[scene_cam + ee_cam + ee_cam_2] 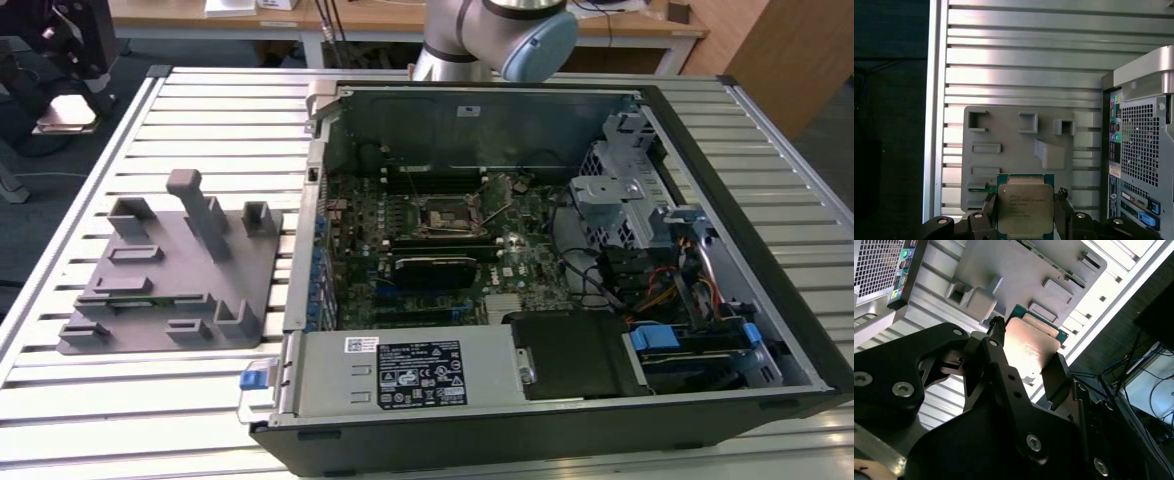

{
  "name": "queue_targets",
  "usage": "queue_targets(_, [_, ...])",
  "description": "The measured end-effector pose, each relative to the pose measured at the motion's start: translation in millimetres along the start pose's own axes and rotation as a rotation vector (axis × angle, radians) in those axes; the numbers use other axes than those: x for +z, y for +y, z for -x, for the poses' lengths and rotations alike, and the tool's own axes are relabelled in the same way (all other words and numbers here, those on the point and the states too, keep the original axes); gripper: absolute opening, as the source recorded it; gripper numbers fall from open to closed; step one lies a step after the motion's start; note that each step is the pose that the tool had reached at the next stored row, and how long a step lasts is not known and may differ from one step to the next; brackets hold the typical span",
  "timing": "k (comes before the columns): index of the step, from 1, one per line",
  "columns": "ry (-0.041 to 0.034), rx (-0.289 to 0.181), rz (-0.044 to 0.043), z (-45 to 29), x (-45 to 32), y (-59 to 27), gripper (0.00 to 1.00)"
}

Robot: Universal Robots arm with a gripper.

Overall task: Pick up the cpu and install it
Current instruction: 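Pick up the cpu and move it towards the insertion slot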

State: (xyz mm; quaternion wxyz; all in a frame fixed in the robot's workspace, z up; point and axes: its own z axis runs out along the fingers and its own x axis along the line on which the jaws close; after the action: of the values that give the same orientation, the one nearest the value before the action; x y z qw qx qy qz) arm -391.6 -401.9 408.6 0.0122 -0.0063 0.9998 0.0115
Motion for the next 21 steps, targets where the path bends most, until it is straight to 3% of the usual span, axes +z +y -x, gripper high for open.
queue_targets(21, [0.0000, 0.000, 0.0000, 18.5, 0.6, -0.3, 0.54])
